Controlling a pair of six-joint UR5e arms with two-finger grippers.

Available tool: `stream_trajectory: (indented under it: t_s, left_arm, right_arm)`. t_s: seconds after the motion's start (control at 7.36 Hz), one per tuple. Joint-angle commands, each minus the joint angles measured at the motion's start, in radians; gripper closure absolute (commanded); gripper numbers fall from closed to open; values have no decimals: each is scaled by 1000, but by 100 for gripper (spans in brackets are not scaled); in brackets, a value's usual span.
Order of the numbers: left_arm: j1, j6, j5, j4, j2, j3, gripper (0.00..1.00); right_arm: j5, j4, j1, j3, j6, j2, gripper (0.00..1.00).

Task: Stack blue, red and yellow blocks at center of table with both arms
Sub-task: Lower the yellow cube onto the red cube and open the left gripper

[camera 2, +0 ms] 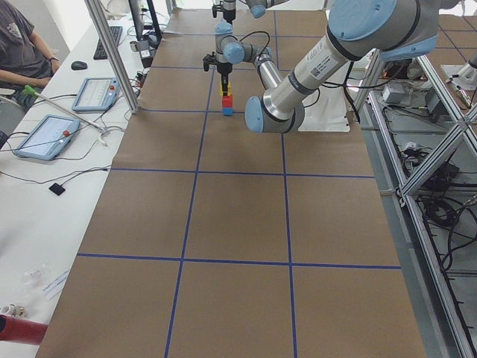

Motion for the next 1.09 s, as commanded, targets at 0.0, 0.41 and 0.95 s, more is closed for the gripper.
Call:
stream_trajectory:
  t_s: [0.0, 0.41, 0.95]
  left_arm:
    - [-3, 40, -2, 43, 44, -63, 100]
    - [-2, 42, -2, 42, 60, -82, 100]
    - [-2, 42, 0, 39, 58, -81, 100]
  right_arm:
    - [1, 0, 0, -3, 0, 0, 0]
    - [1, 0, 0, -3, 0, 2, 0]
    - [1, 0, 0, -3, 0, 0, 0]
